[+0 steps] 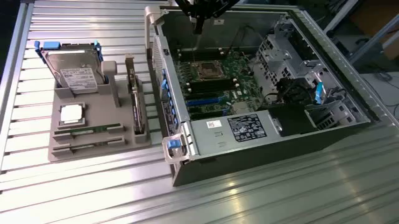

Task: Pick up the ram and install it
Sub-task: 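Reach for the ram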

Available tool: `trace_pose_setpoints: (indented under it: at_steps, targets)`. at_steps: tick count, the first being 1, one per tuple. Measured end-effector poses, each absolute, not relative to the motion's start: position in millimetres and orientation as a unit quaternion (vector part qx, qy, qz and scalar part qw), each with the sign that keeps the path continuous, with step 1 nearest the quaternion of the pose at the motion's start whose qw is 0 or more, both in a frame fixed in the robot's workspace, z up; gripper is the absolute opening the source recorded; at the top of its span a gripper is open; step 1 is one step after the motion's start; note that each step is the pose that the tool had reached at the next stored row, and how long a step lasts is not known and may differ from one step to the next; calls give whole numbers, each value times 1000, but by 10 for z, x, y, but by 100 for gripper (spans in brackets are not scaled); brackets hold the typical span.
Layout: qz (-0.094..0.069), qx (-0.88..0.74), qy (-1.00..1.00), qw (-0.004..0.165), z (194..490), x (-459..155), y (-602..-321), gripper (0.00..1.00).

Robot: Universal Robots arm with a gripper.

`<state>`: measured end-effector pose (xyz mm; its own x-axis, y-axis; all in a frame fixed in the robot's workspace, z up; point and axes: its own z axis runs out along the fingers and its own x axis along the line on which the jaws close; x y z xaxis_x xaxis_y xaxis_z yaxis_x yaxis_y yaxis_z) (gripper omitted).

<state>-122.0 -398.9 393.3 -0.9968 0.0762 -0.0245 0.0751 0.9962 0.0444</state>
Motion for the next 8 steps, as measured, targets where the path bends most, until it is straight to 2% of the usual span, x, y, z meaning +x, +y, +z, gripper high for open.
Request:
trace_pose_setpoints:
  at_steps: [8]
  targets:
    - [22, 38, 999, 13, 3933, -1282, -3990, 11]
